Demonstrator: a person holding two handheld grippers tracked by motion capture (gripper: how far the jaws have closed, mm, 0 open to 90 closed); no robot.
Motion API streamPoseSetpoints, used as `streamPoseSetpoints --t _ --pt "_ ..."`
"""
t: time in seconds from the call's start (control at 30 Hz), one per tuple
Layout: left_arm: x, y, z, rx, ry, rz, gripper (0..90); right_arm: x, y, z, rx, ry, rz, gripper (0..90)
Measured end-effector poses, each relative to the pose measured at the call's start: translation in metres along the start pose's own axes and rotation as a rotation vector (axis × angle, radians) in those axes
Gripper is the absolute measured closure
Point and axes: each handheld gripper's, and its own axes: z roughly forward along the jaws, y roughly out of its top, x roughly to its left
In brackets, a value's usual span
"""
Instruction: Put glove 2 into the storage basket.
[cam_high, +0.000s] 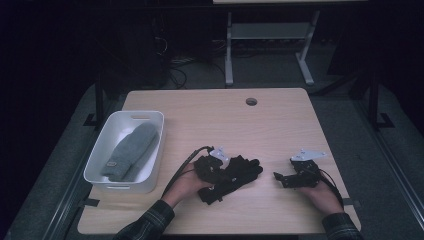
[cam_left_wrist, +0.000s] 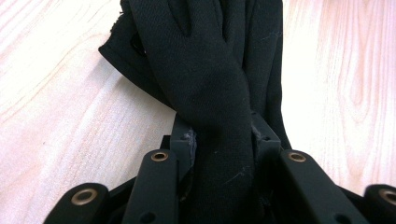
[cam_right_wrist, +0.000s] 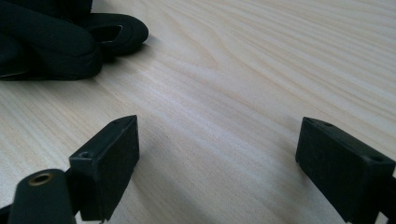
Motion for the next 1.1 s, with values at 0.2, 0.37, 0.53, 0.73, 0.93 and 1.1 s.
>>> streamPoseSetpoints --t 0.2,0.37,0.53,0.73,0.93,1.1 --pt "-0.002 0.004 -0.008 -0.004 -0.011 -0.021 70.1 0.000 0.000 0.000 0.003 0.000 -0.001 13.1" --pt "-0.003 0.007 -0.020 -0.014 -0.010 -0.041 70.0 0.000 0.000 0.000 0.000 0.000 0.000 13.1" --pt "-0.002 0.009 -0.039 -0.031 -0.007 -0.057 70.0 0.000 0.000 0.000 -0.001 0.000 -0.003 13.1" --pt "0.003 0.014 -0.065 -0.052 0.010 -0.080 70.0 0.000 0.000 0.000 -0.001 -0.002 0.001 13.0" --pt "0.009 0.016 -0.095 -0.081 0.033 -0.113 70.0 0.001 0.000 0.000 -0.001 -0.004 0.003 13.0" --pt "0.018 0.014 -0.122 -0.087 0.060 -0.136 69.9 0.001 0.000 0.000 0.000 -0.004 0.004 13.0"
